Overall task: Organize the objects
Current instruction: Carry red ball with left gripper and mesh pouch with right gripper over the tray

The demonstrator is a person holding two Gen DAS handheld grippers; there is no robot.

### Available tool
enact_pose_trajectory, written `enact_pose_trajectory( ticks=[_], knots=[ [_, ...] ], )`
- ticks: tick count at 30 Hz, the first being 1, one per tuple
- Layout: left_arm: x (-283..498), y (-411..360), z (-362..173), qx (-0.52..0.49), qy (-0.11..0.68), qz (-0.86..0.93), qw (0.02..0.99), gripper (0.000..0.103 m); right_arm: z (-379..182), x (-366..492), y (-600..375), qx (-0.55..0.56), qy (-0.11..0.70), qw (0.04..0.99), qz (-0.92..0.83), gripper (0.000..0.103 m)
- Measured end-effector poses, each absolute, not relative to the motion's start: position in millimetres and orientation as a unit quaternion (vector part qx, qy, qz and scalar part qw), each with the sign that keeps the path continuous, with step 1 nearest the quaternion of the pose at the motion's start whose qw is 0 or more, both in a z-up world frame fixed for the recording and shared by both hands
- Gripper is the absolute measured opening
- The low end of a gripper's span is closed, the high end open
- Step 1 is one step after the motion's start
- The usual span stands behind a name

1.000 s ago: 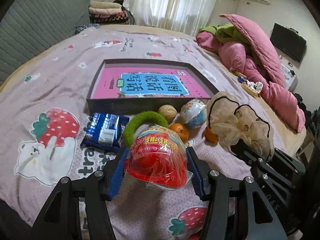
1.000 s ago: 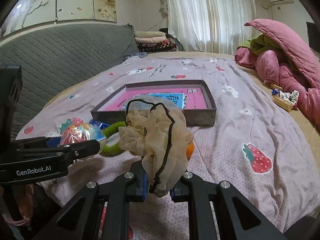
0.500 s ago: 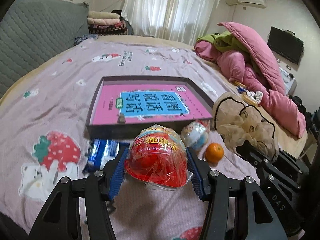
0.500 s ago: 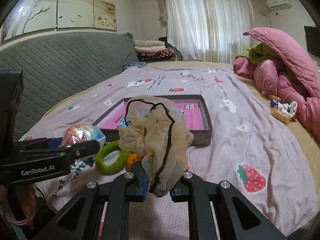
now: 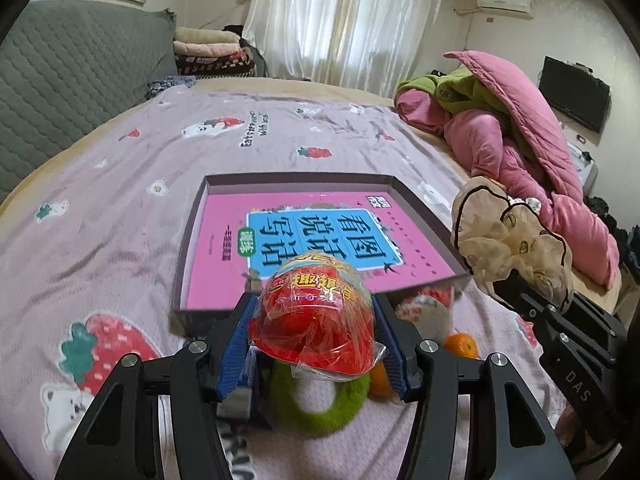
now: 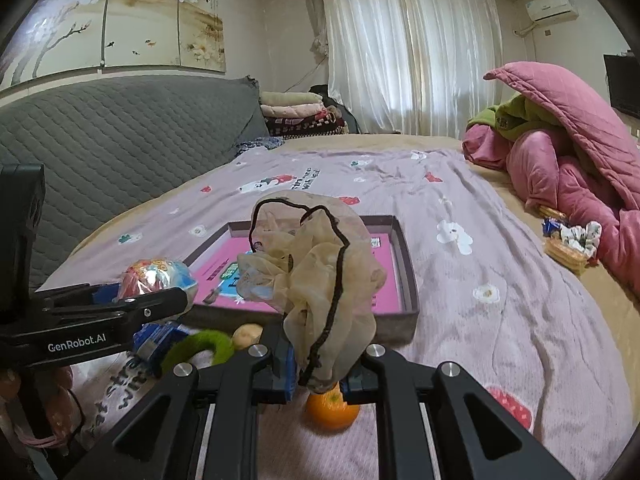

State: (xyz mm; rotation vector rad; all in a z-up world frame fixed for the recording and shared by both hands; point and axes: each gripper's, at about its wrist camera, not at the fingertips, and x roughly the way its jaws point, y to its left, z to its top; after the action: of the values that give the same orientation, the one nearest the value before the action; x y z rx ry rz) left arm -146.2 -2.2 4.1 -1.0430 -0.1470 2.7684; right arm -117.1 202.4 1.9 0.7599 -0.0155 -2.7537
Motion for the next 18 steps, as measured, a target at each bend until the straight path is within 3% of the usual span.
enact_pose_trajectory(
  ticks=[18],
  knots=[
    [-197.1, -11.7, 1.4, -0.348, -0.051, 0.932, 0.086, 0.059, -0.5, -167.3, 190.5, 0.269, 0.008, 0.145, -0.952, 0.016]
  ],
)
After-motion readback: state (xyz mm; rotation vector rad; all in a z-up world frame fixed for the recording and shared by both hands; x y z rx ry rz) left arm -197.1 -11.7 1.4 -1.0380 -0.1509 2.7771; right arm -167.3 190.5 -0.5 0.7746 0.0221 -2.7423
